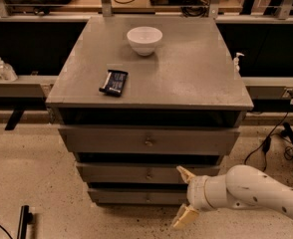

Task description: Open middle drawer

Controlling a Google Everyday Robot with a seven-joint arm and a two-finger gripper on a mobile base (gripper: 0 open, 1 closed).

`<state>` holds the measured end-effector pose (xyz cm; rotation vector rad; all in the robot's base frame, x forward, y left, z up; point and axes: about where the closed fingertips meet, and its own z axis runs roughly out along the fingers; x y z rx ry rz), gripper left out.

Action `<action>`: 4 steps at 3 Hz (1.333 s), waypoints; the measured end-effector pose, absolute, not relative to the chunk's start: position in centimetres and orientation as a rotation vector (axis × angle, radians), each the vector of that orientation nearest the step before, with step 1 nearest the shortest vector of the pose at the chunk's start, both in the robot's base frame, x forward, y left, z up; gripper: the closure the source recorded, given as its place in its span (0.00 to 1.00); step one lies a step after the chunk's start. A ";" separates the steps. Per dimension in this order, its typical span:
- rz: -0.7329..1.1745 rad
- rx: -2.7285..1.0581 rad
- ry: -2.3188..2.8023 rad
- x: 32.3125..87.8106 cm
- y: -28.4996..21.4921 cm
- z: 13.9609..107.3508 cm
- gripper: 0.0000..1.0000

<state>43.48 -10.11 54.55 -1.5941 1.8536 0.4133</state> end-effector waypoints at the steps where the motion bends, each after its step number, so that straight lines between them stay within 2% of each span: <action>1: 0.391 -1.659 1.850 44.5 -8.7 52.8 0.00; 4: 0.379 -1.744 1.934 47.3 -8.3 47.6 0.00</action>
Offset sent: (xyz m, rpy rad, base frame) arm 0.0318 0.0290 -0.0631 -0.1225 0.0569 0.0774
